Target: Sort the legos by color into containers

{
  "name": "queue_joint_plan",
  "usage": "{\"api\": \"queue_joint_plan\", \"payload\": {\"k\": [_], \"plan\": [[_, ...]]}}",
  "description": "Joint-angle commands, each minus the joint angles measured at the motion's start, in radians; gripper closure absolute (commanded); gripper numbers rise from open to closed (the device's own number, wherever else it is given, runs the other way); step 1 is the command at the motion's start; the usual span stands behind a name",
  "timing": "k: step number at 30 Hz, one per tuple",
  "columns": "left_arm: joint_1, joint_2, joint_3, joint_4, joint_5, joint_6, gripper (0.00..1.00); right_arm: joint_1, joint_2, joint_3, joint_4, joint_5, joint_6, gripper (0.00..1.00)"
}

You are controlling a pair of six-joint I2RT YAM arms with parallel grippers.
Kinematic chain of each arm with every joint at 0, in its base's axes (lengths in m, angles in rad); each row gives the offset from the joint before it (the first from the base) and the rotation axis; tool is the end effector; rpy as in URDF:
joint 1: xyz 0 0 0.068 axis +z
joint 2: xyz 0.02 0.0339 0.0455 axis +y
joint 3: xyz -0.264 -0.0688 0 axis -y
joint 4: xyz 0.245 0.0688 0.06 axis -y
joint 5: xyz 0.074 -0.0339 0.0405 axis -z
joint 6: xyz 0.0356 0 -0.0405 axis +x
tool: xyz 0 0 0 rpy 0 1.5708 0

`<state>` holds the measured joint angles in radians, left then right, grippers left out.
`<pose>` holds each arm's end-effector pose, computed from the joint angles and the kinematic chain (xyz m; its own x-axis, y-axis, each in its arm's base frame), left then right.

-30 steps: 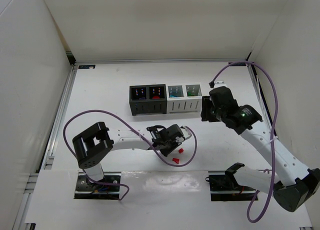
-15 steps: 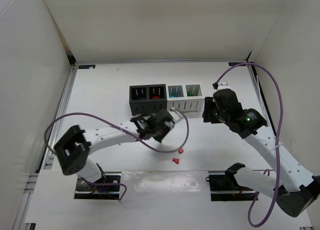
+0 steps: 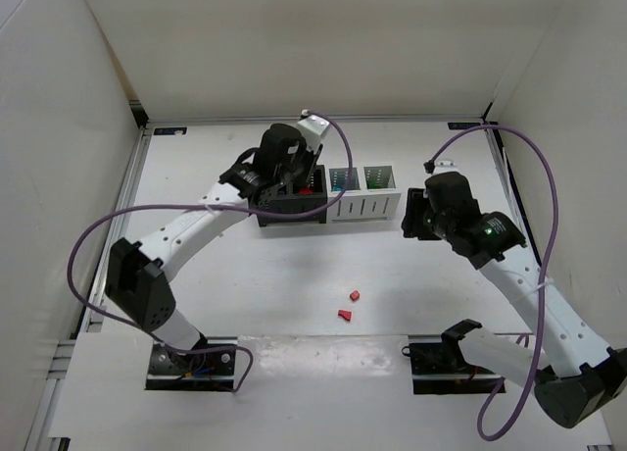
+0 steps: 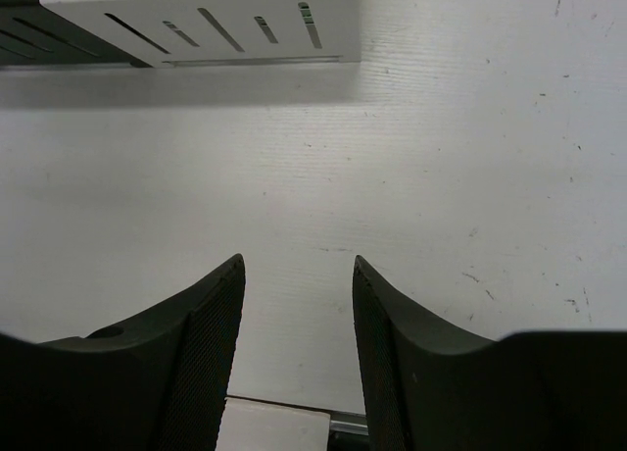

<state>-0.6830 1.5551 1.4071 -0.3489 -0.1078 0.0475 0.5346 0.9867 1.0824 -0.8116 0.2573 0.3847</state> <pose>0.2841 -0.2262 0.3485 -0.3430 0.3400 -0.8756 0.5710 0.8156 0.0930 0.1719 0.0912 0.3457 -0.6464 0.0391 -0.7620 -0.0916 0.9875 0.1283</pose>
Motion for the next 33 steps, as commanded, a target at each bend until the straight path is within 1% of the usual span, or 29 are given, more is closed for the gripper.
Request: {"api": "queue_joint_plan", "payload": {"k": [1, 6, 9, 11, 12, 14, 15, 16, 18, 22, 23, 24, 27, 28, 30, 31, 32, 33], "plan": [[0.025, 0.051, 0.058, -0.041, 0.054, 0.029, 0.74, -0.024, 0.003, 0.004, 0.028, -0.026, -0.013, 0.48], [0.028, 0.106, 0.058, -0.033, 0.054, 0.040, 0.74, -0.047, 0.000, -0.007, 0.026, -0.035, -0.018, 0.48], [0.033, 0.128, 0.066, -0.042, 0.037, 0.031, 0.68, -0.058, 0.007, -0.009, 0.034, -0.053, -0.024, 0.48], [0.039, 0.129, 0.067, -0.047, 0.034, 0.020, 0.57, -0.056, 0.009, -0.009, 0.031, -0.070, -0.032, 0.47], [0.036, 0.125, 0.067, -0.045, 0.034, 0.014, 0.48, -0.051, 0.012, -0.009, 0.031, -0.069, -0.038, 0.47], [0.037, 0.120, 0.066, -0.045, 0.037, 0.015, 0.40, -0.022, 0.017, -0.012, 0.031, -0.053, -0.040, 0.47], [0.037, 0.115, 0.067, -0.045, 0.037, 0.017, 0.37, -0.003, 0.017, -0.013, 0.028, -0.049, -0.043, 0.47], [0.039, 0.112, 0.067, -0.045, 0.036, 0.021, 0.37, 0.022, 0.020, -0.015, 0.028, -0.043, -0.041, 0.47], [0.040, 0.106, 0.067, -0.039, 0.031, 0.022, 0.32, 0.063, 0.029, -0.019, 0.009, -0.015, -0.030, 0.45], [0.051, 0.108, 0.075, -0.061, 0.025, 0.002, 0.32, 0.148, 0.049, -0.030, -0.009, 0.025, -0.006, 0.45], [0.054, 0.103, 0.070, -0.059, 0.029, -0.001, 0.32, 0.198, 0.059, -0.032, -0.011, 0.054, -0.003, 0.45], [0.054, 0.083, 0.034, -0.052, 0.030, -0.005, 0.32, 0.212, 0.063, -0.035, -0.029, 0.060, 0.019, 0.45], [0.051, 0.020, -0.051, -0.032, 0.017, -0.031, 0.32, 0.274, 0.087, -0.050, -0.020, 0.045, 0.005, 0.44], [0.054, -0.040, -0.069, -0.030, 0.011, -0.079, 0.30, 0.292, 0.107, -0.061, -0.012, 0.022, 0.006, 0.44], [0.053, -0.114, -0.159, -0.039, -0.003, -0.135, 0.22, 0.343, 0.151, -0.079, 0.009, 0.005, 0.026, 0.44], [0.048, -0.165, -0.184, -0.051, -0.013, -0.177, 0.11, 0.361, 0.171, -0.087, 0.046, -0.004, 0.029, 0.44], [0.040, -0.191, -0.236, -0.062, -0.023, -0.199, 0.05, 0.405, 0.223, -0.093, 0.060, -0.003, 0.037, 0.44], [0.024, -0.248, -0.285, -0.068, -0.050, -0.239, 0.00, 0.418, 0.246, -0.098, 0.069, -0.022, 0.037, 0.44]]}}
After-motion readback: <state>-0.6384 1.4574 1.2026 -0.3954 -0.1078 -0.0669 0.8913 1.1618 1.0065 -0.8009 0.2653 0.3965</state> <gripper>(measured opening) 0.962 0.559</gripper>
